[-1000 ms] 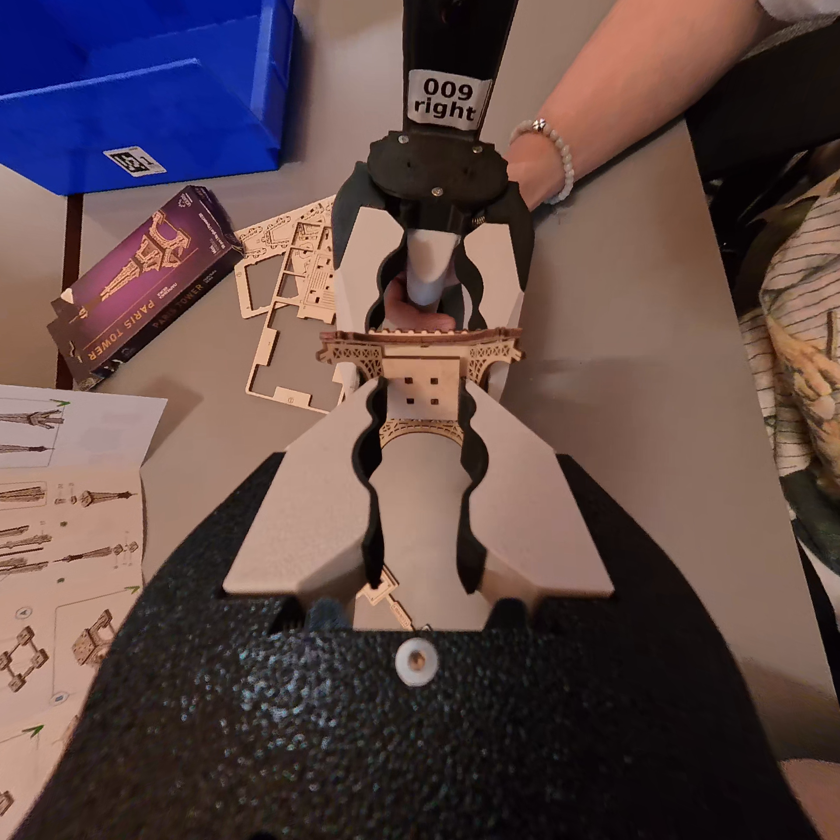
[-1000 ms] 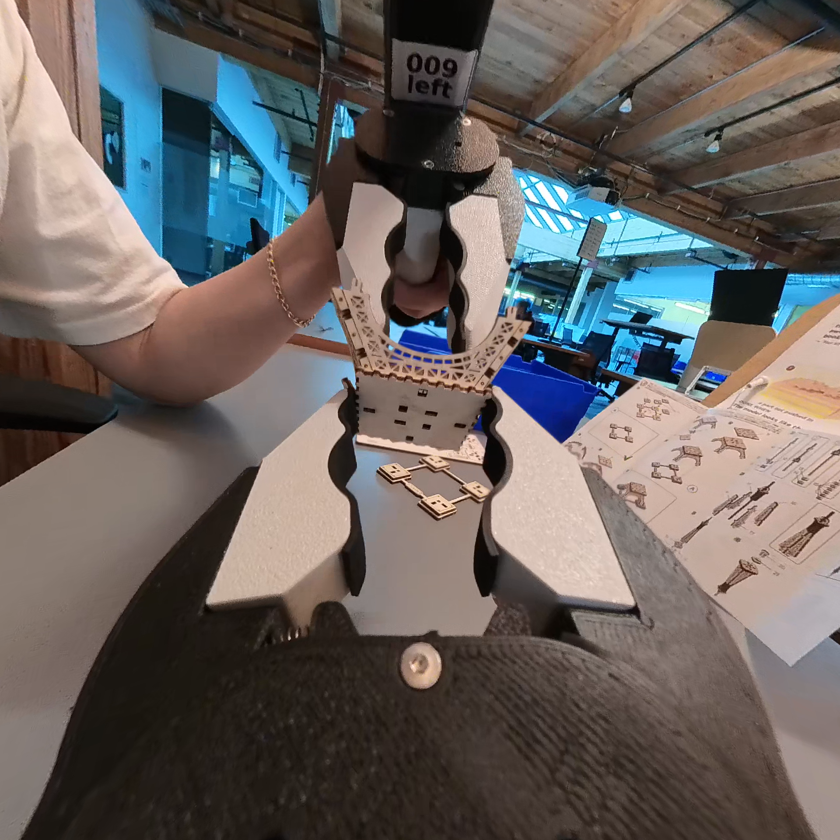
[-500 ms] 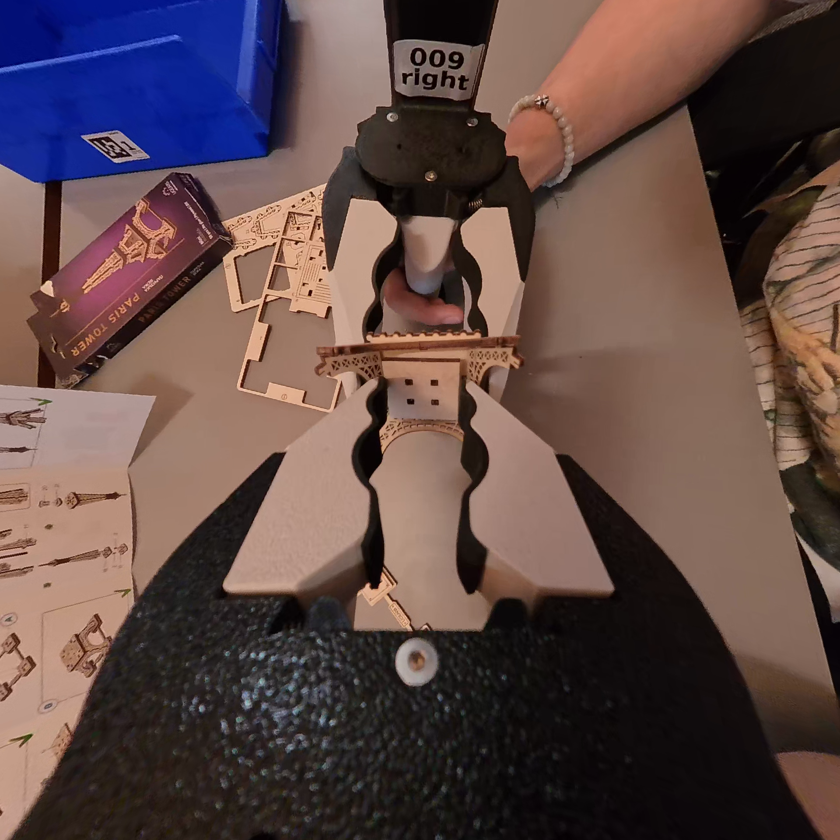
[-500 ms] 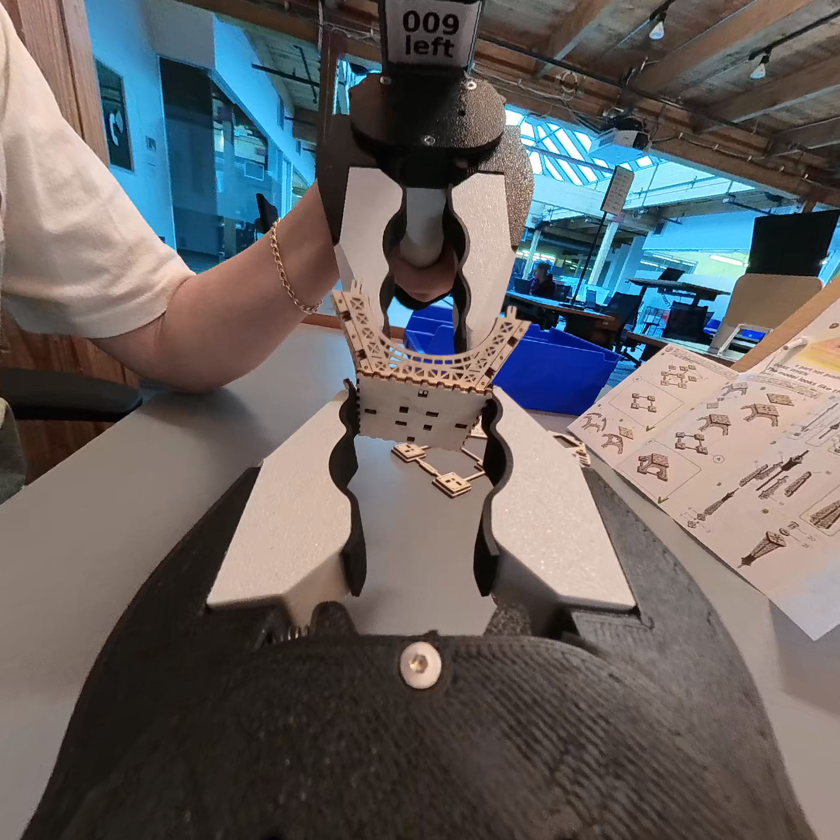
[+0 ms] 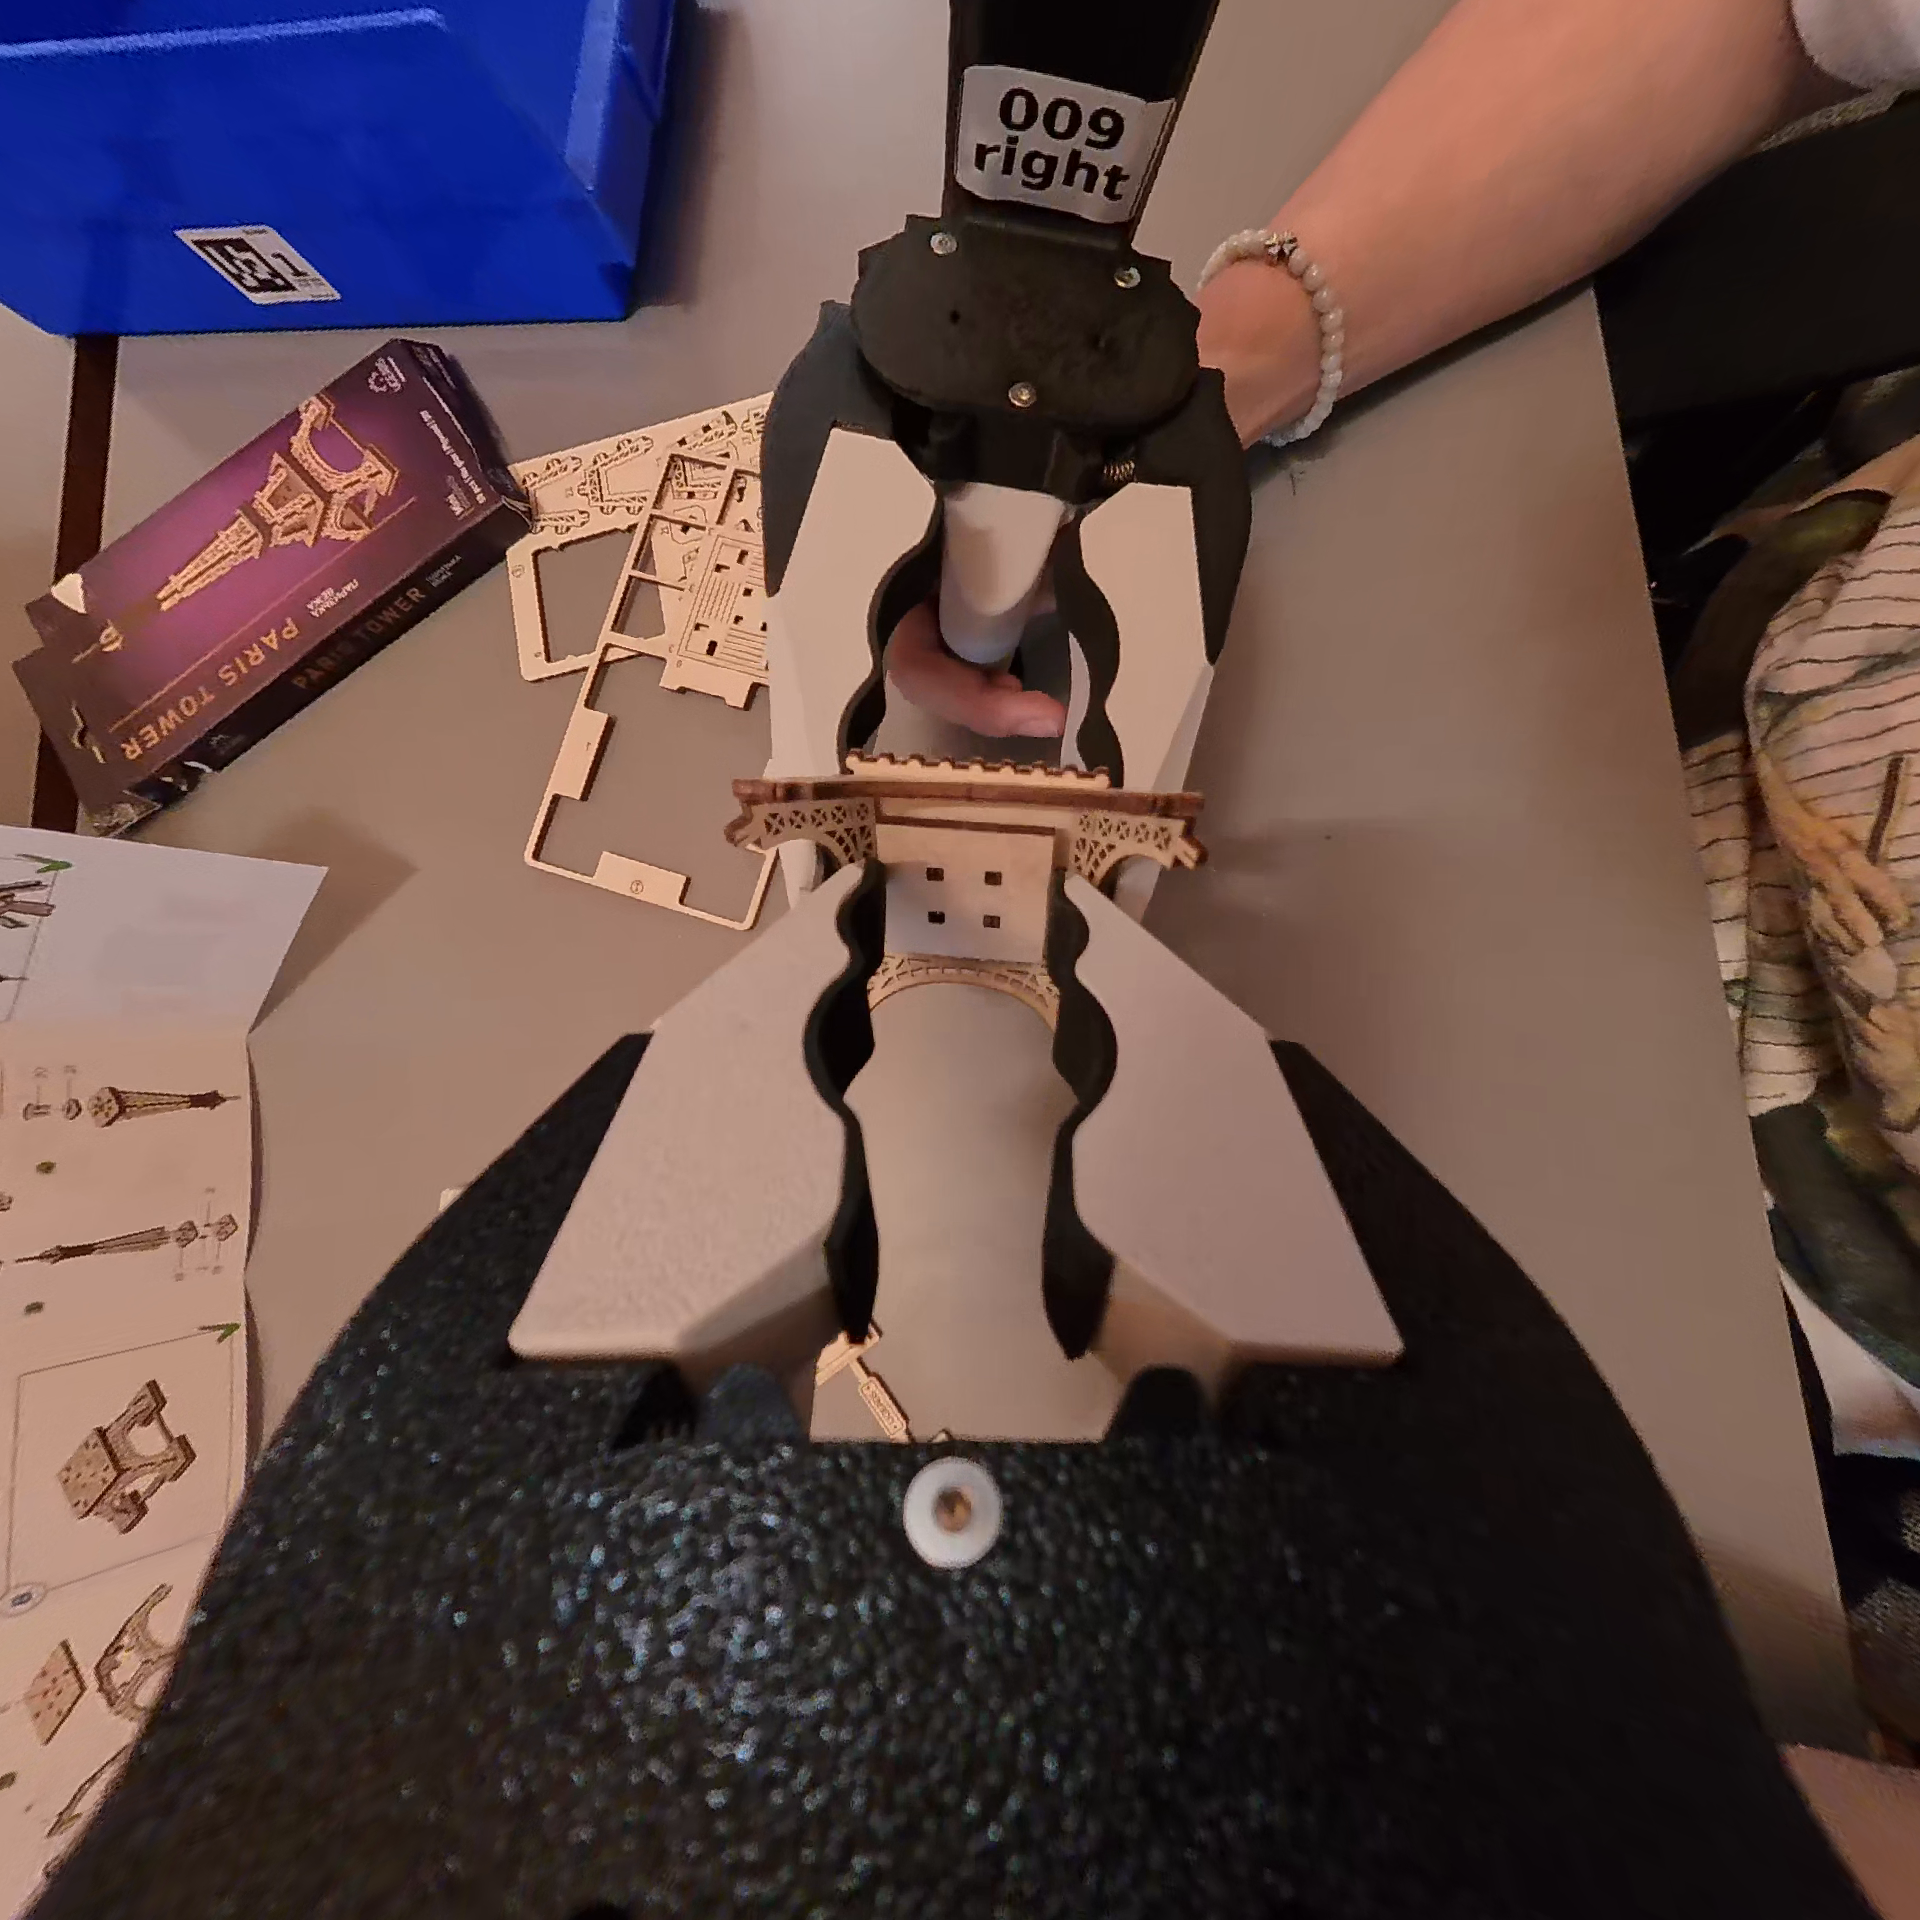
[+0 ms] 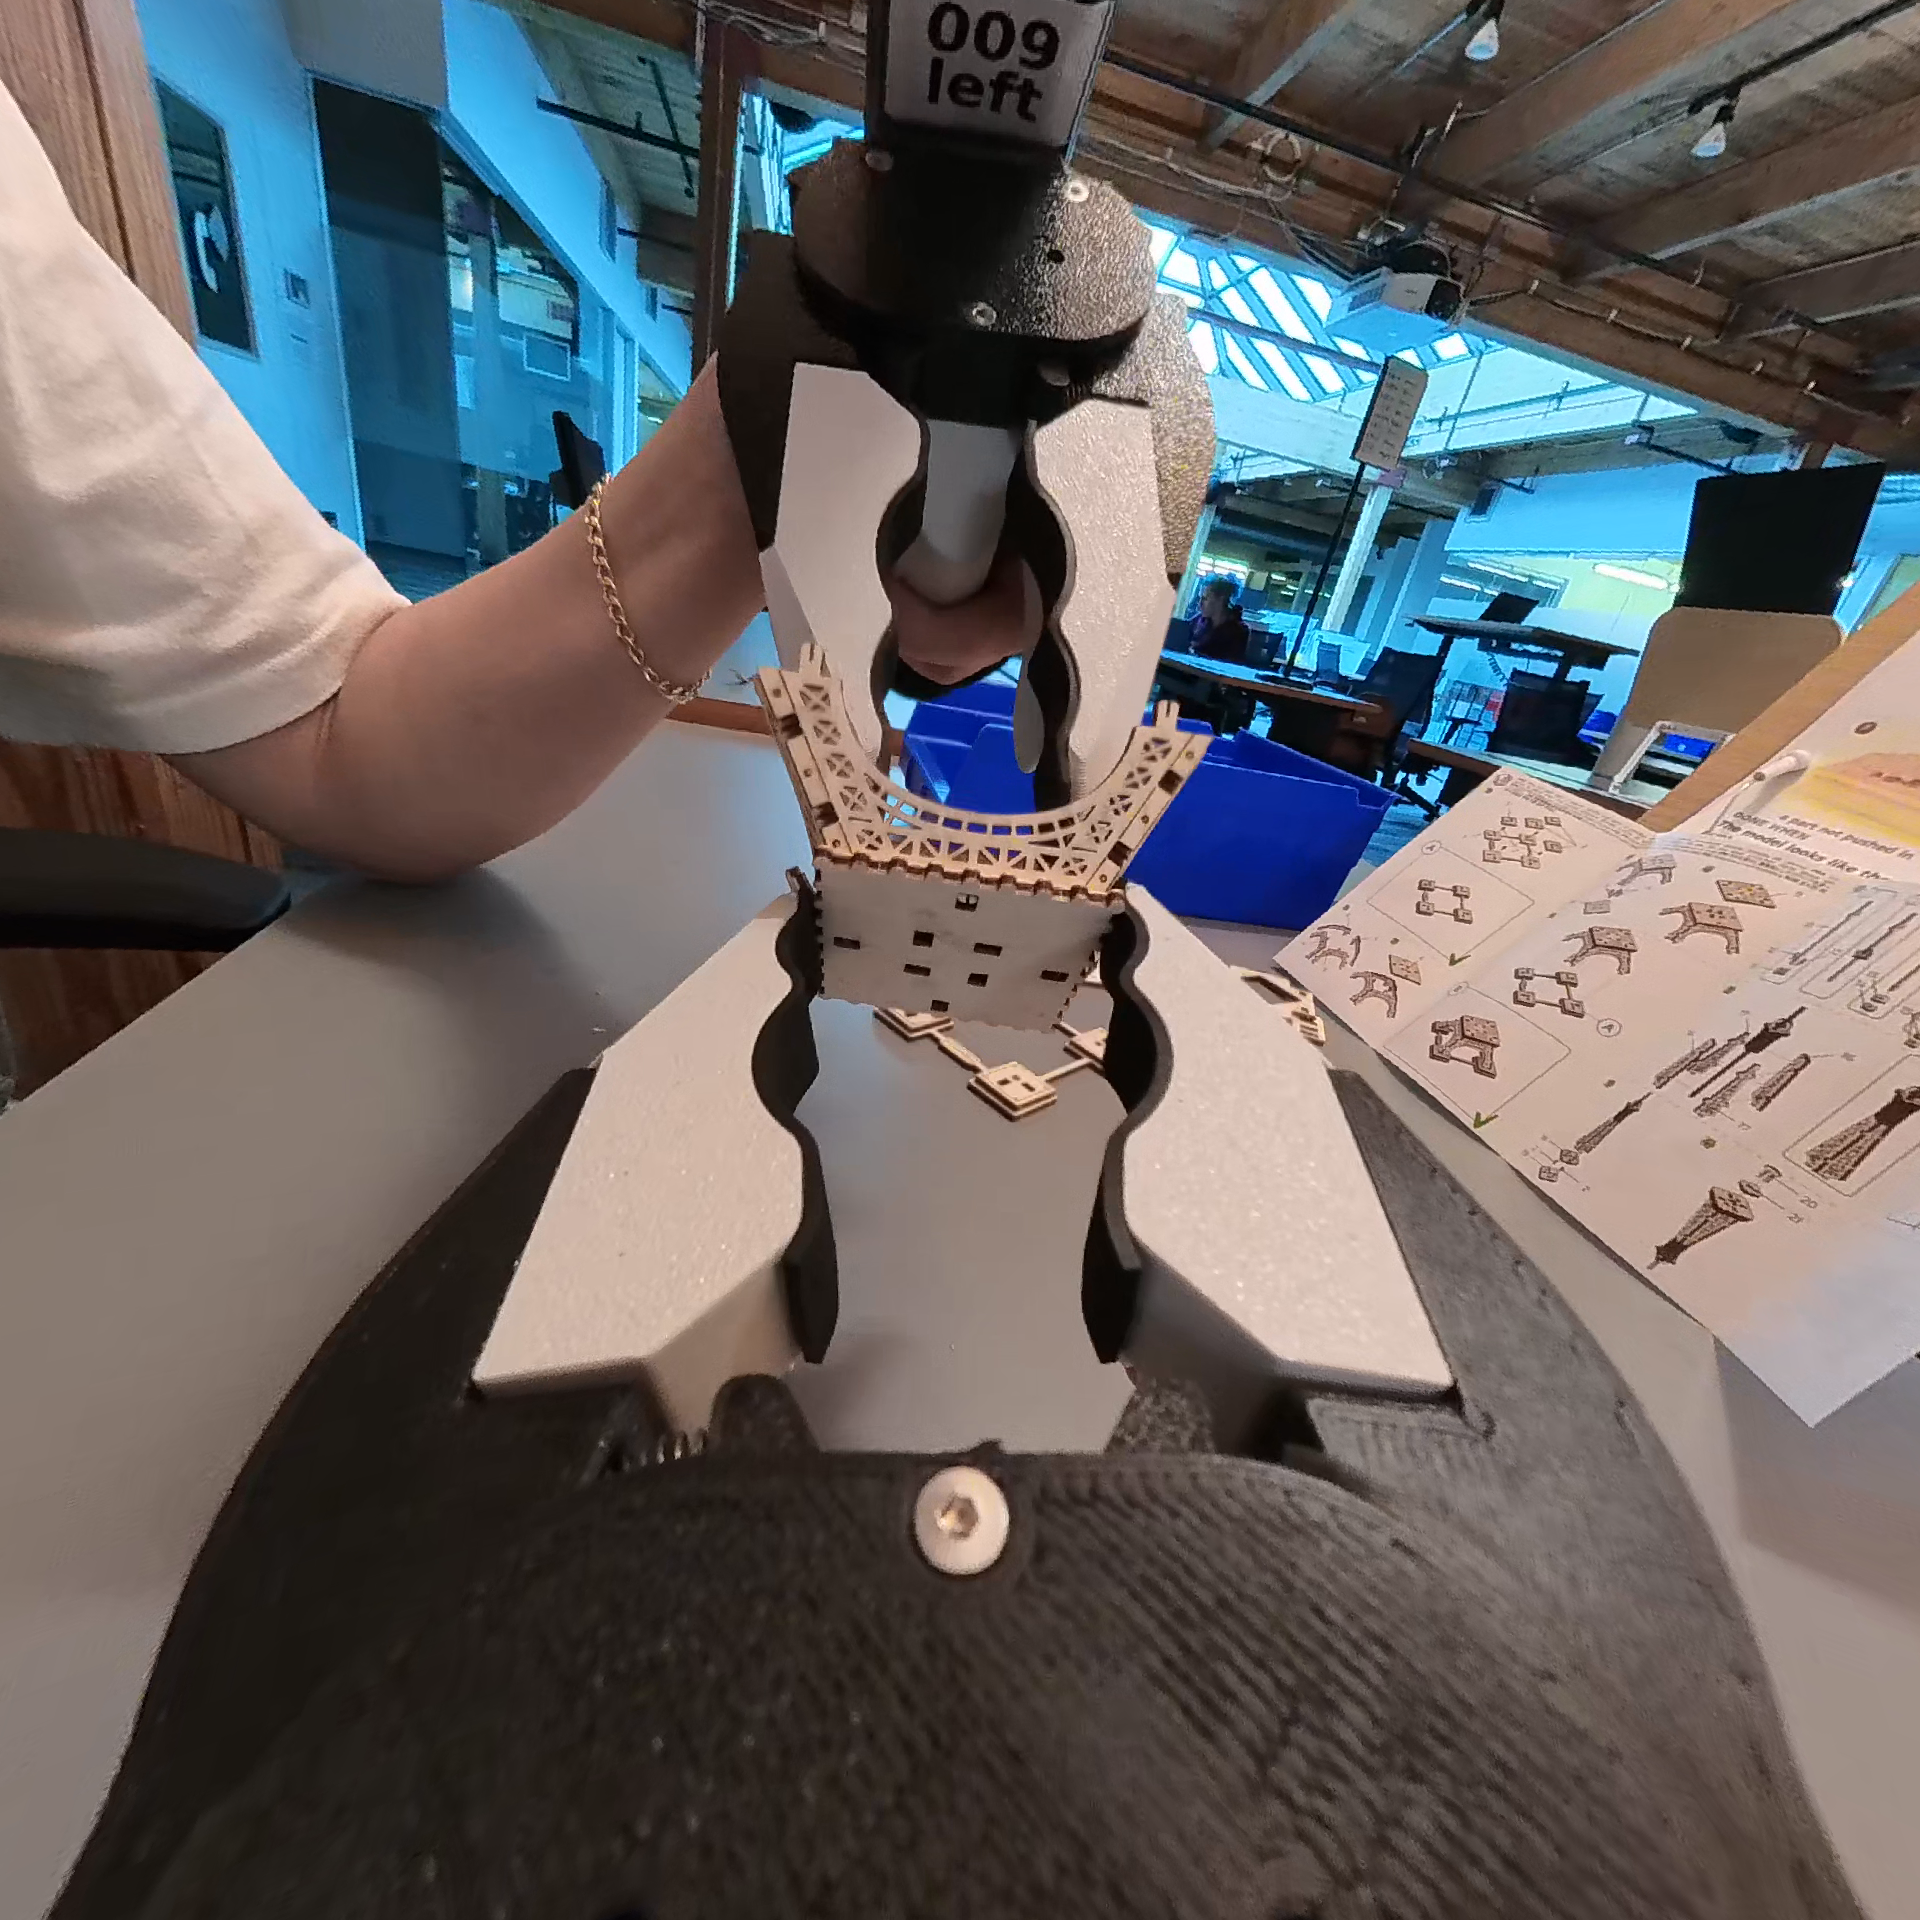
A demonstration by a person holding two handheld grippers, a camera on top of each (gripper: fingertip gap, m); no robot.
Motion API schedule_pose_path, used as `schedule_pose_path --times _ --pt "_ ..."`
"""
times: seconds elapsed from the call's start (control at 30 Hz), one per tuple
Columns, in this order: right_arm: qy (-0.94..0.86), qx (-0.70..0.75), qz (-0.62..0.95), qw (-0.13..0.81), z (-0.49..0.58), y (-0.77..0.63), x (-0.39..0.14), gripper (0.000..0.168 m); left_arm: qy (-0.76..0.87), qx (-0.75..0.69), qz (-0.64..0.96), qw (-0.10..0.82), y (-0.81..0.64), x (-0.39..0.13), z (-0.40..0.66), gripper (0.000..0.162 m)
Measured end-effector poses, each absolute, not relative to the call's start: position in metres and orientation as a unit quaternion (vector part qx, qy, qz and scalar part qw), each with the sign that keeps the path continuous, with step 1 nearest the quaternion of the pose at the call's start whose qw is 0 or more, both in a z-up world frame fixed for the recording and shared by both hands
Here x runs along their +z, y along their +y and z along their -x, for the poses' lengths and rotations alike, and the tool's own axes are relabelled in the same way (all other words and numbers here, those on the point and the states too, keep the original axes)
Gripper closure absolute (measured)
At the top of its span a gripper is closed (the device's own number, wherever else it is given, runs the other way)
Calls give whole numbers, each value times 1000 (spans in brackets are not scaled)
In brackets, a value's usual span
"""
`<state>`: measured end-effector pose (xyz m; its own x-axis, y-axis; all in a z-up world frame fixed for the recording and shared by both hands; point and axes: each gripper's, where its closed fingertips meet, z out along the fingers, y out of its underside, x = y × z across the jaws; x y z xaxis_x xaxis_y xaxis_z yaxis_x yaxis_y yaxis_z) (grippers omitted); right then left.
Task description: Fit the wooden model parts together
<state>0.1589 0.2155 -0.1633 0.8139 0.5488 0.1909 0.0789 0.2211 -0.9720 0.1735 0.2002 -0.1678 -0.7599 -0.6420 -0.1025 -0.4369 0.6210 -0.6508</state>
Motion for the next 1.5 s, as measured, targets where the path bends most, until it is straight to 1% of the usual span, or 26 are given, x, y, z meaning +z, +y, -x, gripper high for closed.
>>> schedule_pose_path --times 0.27,0.4,0.73,1.0,1.17,1.3,1.4,1.5 --pt "-270 153 613 727 -157 217 -168 116 891 -298 303 160 202 -172 -172 134" --pt "-268 154 613 728 -158 217 -167 116 886 -317 302 153 201 -171 -173 134" --pt "-246 185 561 769 -160 209 -150 115 864 -370 303 160 194 -155 -174 133" --pt "-234 202 544 780 -164 206 -143 114 843 -409 307 164 188 -144 -180 133" --pt "-221 225 534 785 -164 205 -140 114 836 -417 312 173 192 -137 -179 127" --pt "-206 243 527 788 -166 204 -137 114 825 -433 320 170 199 -129 -175 130" --pt "-203 249 522 790 -166 203 -136 114 828 -431 319 163 203 -130 -171 129" --pt "-215 241 526 787 -164 203 -138 114 834 -430 307 158 200 -132 -169 133"
